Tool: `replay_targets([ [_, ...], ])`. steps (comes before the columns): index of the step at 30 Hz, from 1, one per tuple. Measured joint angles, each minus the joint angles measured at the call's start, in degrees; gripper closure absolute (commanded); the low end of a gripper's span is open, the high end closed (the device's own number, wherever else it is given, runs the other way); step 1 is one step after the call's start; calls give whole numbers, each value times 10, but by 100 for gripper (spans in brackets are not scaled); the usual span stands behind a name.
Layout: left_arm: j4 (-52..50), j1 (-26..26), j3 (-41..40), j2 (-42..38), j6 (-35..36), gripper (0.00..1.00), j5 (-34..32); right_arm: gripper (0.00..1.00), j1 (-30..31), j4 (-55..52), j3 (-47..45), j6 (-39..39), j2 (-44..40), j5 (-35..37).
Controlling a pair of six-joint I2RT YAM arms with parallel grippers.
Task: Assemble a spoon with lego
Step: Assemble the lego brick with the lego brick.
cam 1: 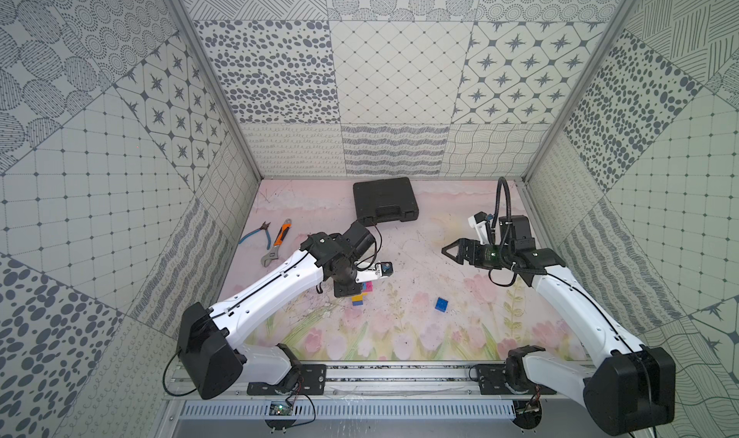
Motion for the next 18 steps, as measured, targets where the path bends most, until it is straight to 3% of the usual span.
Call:
replay_targets([
  [18,14,6,-7,5,7,91,-5,2,0,2,-8,-3,0,0],
])
